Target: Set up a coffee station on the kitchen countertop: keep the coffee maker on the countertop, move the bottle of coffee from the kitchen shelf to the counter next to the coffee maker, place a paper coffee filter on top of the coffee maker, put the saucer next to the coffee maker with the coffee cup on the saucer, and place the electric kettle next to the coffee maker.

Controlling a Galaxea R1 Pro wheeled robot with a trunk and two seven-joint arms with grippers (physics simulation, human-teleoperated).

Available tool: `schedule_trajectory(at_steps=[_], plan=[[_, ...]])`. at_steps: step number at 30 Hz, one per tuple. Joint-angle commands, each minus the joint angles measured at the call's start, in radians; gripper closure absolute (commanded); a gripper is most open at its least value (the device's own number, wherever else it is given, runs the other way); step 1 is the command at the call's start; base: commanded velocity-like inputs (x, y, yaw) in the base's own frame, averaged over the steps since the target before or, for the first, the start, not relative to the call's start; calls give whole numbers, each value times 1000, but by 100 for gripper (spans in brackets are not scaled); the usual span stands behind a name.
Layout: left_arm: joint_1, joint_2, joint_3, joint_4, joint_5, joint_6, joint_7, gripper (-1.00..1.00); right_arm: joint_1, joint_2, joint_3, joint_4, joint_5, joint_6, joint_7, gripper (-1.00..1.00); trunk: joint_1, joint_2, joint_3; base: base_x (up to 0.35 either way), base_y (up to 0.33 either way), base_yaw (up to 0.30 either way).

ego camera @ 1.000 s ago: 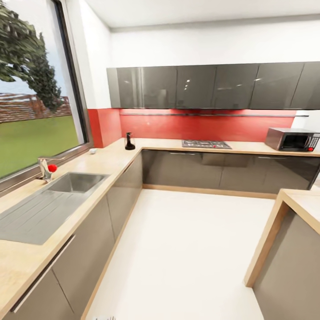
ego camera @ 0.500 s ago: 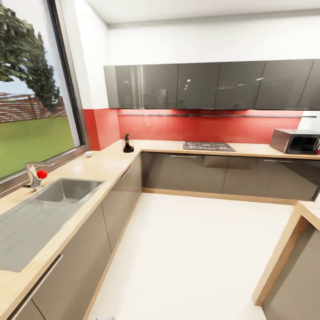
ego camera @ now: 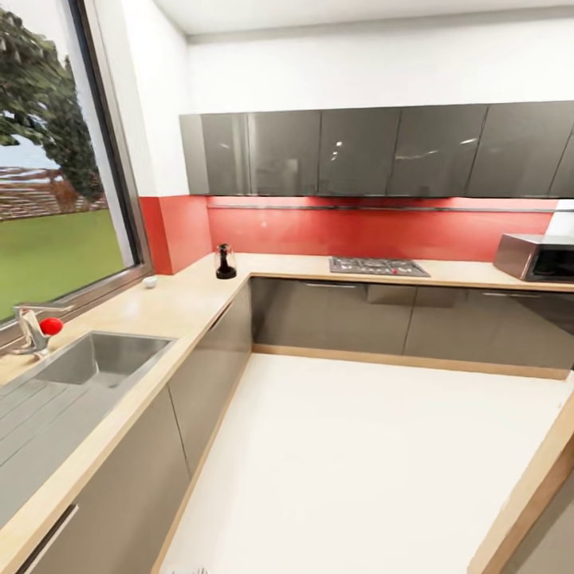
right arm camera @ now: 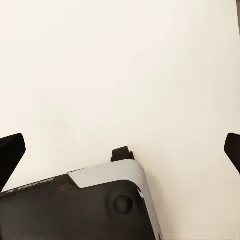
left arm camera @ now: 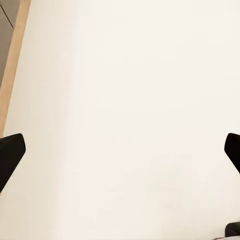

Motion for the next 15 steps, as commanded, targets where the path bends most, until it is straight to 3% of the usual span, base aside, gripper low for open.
schedule_trajectory(at_steps=[1,15], plan=[[0,0,-7,1,10,-3,-3,-100,0,0,8,-2,-10,-1,-3,-100,1,0,0,337,-80,0],[0,0,-7,1,10,-3,-3,-100,0,-2,8,-2,-14,0,-7,-100,1,0,0,338,-83,0]])
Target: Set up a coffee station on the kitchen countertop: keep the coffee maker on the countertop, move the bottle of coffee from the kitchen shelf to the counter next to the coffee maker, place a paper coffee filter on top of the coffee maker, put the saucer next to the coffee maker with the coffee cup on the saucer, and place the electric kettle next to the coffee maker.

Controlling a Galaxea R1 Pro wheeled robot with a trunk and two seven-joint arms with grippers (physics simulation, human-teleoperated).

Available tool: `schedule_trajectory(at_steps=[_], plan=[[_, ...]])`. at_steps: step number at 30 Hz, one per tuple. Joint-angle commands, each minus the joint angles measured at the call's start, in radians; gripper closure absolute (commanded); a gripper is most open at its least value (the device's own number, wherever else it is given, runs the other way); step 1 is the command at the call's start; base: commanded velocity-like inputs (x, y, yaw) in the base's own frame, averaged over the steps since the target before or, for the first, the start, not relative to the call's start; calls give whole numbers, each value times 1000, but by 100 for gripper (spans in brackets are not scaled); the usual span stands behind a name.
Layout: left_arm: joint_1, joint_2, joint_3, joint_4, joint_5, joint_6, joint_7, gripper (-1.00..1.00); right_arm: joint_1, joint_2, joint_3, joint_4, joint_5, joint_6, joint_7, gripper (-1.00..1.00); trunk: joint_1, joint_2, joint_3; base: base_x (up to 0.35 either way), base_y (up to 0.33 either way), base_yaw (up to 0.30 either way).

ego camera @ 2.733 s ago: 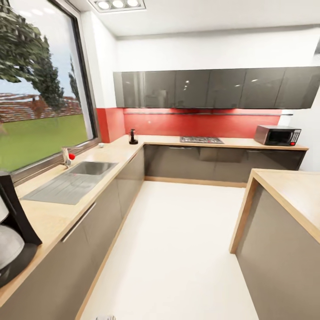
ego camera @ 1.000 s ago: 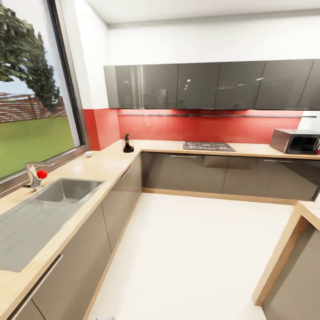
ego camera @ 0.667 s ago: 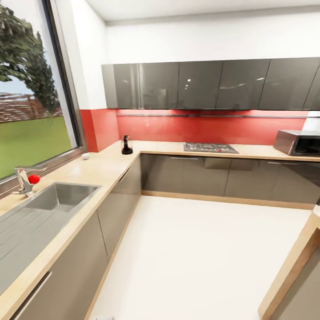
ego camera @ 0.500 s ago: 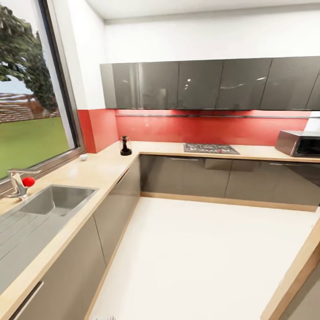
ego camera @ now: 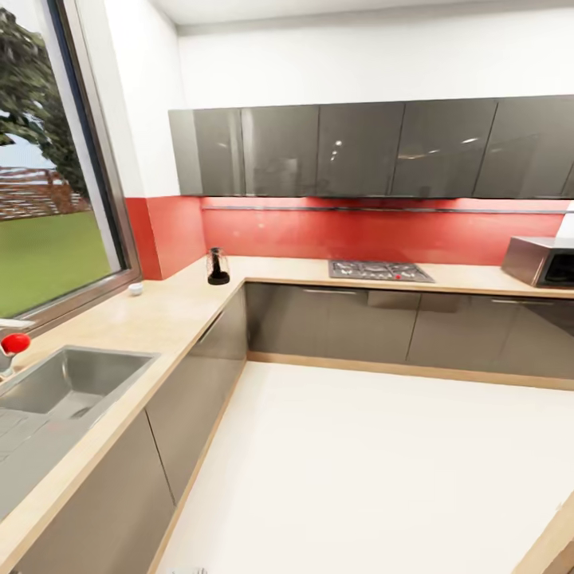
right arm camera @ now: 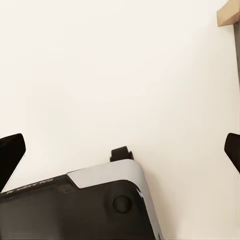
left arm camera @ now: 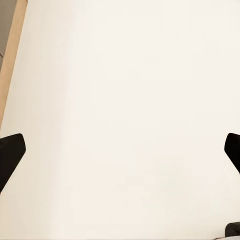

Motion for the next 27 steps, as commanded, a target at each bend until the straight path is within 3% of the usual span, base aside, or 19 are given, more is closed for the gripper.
schedule_trajectory(at_steps=[1,27], plan=[[0,0,-7,1,10,-3,-3,-100,0,0,8,-2,-9,-1,-3,-100,1,0,0,338,-83,0],[0,0,-7,3,10,-3,-3,-100,0,1,8,-2,-8,-1,-4,-100,1,0,0,338,-83,0]])
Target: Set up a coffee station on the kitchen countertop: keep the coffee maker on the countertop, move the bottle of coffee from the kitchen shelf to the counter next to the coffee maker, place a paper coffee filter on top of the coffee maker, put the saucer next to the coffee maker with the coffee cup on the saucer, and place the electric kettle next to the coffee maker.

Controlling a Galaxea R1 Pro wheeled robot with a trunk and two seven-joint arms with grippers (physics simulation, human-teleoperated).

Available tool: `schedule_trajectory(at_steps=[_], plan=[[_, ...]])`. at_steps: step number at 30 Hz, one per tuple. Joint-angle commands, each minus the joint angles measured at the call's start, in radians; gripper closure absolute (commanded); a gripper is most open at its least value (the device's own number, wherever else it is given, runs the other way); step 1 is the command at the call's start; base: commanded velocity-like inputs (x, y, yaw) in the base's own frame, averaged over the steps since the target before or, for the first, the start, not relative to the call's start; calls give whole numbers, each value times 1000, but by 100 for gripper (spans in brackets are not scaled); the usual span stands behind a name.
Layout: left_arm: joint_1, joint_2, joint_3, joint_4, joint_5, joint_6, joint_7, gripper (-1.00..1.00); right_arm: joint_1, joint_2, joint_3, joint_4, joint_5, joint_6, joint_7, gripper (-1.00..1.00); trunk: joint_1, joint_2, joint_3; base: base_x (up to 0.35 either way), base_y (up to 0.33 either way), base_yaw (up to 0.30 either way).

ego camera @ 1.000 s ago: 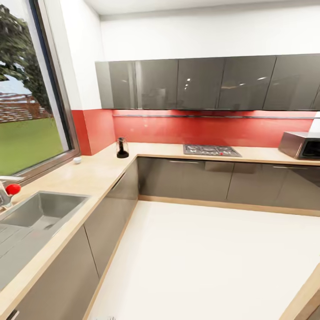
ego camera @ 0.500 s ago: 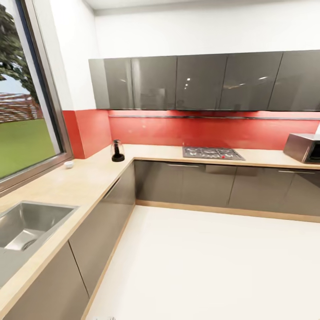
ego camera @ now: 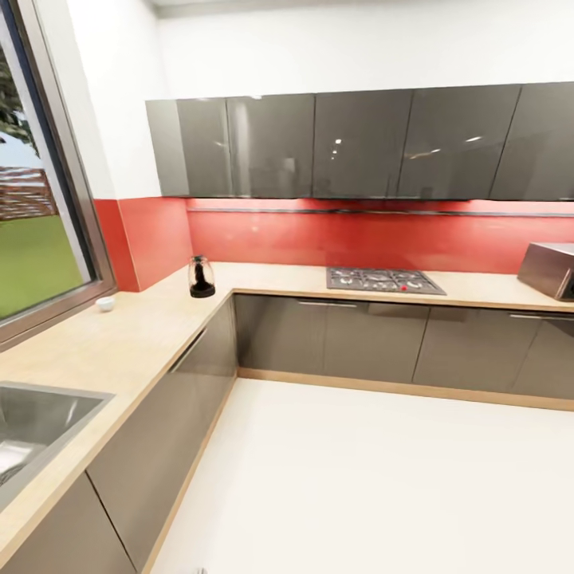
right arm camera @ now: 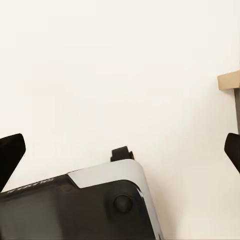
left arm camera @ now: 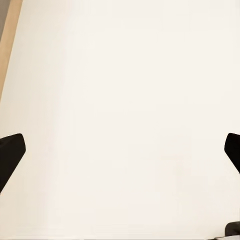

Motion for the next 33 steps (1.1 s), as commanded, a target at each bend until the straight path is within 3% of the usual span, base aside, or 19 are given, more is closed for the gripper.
schedule_trajectory(at_steps=[1,33], plan=[[0,0,-7,1,10,-3,-3,-100,0,0,8,-2,-9,-1,-3,-100,1,0,0,338,-83,0],[0,1,-7,1,10,-3,-3,-100,2,6,8,-2,-10,0,-3,-100,1,0,0,338,-83,0]])
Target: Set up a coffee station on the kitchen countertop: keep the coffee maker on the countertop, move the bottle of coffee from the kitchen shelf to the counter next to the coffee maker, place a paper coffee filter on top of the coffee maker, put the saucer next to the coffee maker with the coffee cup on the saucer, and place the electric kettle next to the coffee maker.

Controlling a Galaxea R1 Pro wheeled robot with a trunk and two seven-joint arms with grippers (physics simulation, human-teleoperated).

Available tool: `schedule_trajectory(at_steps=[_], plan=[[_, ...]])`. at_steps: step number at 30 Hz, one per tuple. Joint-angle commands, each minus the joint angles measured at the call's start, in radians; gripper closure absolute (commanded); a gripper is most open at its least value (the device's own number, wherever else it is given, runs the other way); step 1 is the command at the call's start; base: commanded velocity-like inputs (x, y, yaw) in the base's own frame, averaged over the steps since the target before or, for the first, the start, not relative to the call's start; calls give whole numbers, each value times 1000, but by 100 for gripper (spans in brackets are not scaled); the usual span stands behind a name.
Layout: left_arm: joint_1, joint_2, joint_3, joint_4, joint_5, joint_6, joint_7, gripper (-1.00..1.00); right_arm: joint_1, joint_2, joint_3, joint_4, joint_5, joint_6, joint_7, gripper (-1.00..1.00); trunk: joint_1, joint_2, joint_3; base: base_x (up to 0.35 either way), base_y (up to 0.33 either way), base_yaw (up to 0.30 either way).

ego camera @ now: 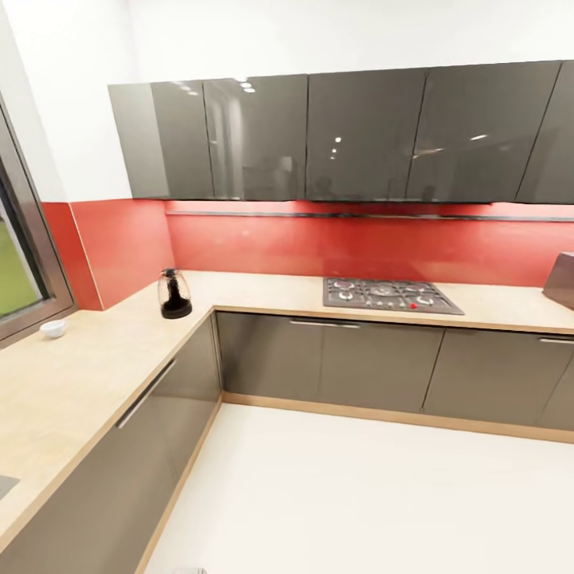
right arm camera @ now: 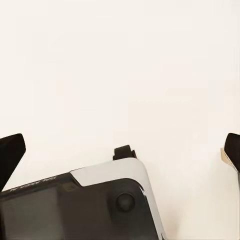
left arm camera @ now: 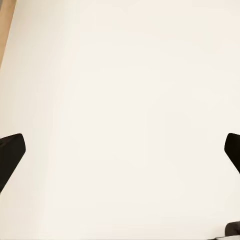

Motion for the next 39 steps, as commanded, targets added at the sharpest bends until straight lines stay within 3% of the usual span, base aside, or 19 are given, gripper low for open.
schedule_trajectory(at_steps=[1,14,25,39], plan=[[0,0,-7,1,10,-3,-3,-100,0,-1,8,-2,-9,-1,-4,-100,1,0,0,338,-83,0],[0,0,-7,1,10,-3,-3,-100,0,-1,8,-2,-10,-1,-4,-100,1,0,0,337,-83,5],[0,0,-7,1,10,-3,-3,-100,0,-1,8,-2,-10,-1,-4,-100,1,0,0,337,-83,216],[1,0,-7,1,10,-3,-3,-100,0,0,8,-2,-10,-1,-4,-100,1,0,0,337,-83,16]])
